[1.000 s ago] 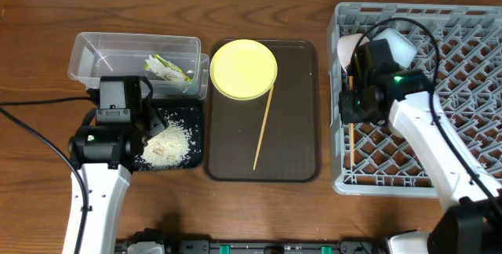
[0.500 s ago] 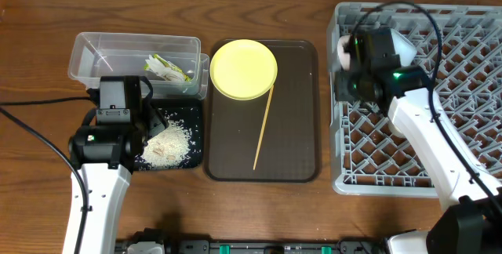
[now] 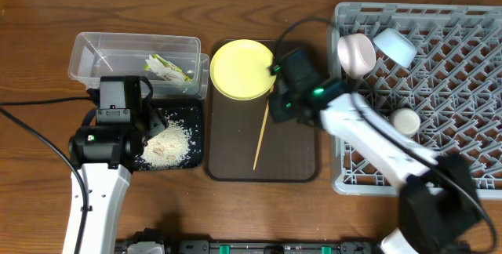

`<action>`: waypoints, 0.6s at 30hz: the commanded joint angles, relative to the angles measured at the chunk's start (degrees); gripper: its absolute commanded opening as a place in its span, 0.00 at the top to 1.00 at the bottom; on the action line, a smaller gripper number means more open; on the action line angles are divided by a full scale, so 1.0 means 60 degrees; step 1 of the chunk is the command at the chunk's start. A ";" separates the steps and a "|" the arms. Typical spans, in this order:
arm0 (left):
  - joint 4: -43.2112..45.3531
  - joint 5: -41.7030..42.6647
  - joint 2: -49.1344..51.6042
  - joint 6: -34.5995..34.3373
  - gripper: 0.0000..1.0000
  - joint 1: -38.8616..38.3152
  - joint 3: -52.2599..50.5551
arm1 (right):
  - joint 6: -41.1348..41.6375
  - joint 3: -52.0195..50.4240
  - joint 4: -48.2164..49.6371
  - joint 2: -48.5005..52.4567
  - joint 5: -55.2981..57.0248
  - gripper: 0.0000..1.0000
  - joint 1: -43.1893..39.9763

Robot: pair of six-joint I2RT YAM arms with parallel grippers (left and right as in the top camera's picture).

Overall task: Sort waste into correct bins and load items into the dishwasher rack
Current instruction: 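Return the right gripper to the tray and grasp the second chopstick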

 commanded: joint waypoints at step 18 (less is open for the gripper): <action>-0.0025 -0.0047 0.0040 -0.0095 0.28 0.0040 0.0062 | 0.3122 0.0113 -0.0364 0.2295 0.1971 0.90 0.0951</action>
